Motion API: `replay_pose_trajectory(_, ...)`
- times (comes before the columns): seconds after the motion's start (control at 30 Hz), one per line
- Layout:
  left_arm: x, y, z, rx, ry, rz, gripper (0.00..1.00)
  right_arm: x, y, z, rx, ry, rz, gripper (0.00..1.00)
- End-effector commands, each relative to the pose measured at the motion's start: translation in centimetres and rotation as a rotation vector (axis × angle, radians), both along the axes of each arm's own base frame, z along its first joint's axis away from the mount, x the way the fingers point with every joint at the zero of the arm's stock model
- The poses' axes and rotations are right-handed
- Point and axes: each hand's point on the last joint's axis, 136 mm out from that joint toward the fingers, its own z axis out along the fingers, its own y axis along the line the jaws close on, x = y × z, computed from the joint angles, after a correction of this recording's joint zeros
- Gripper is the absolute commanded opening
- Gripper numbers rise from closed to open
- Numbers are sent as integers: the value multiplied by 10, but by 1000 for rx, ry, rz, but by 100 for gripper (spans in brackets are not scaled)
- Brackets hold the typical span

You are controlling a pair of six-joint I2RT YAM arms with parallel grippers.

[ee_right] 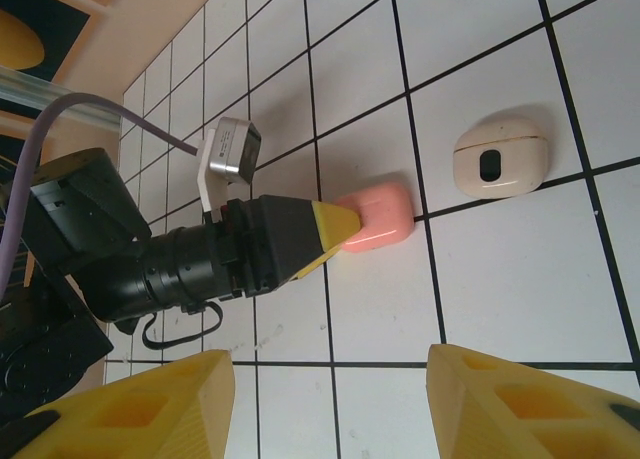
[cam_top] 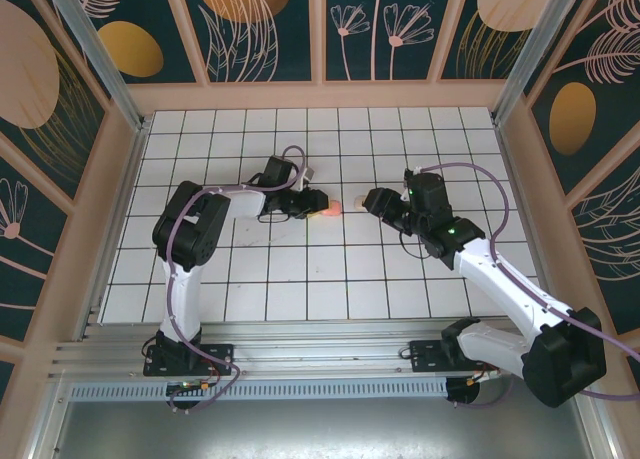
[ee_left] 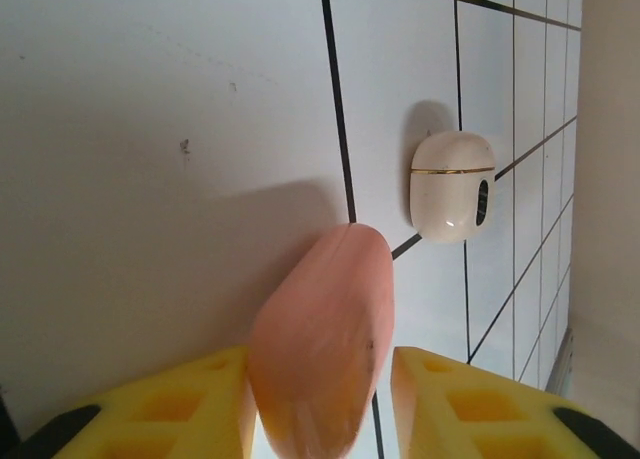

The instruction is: Insert wireless bluetooth earbuds into charging case

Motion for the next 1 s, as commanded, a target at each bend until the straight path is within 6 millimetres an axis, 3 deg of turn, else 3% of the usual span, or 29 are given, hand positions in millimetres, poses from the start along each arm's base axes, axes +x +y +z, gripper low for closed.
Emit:
replay_pose_trajectory(0.0, 1, 9, -7, 85, -6, 12, 44, -1, -11, 1, -25, -7, -42, 54)
replay_pose_trajectory(0.2, 9, 28, 11, 186, -90, 43, 52, 1, -19, 3, -53, -23, -61, 56)
replay_pose_trajectory(0.33, 24, 61, 38, 259, -183, 124, 58, 7, -32, 0, -123, -61, -94, 68)
replay_pose_trajectory(0.37, 28, 74, 49, 276, -214, 155, 61, 9, -37, -1, -148, -72, -104, 98)
replay_pose_trajectory(0.47, 38, 118, 75, 349, -301, 256, 71, 17, -53, -6, -227, -115, -142, 99)
replay_pose_trajectory(0.53, 39, 151, 90, 409, -358, 329, 98, 22, -64, -9, -285, -157, -171, 99)
replay_pose_trajectory(0.67, 32, 212, 117, 535, -495, 497, 99, 32, -94, -13, -421, -278, -249, 99)
replay_pose_trajectory(0.97, -16, 315, 132, 804, -709, 893, 99, 34, -159, -26, -588, -449, -364, 99)
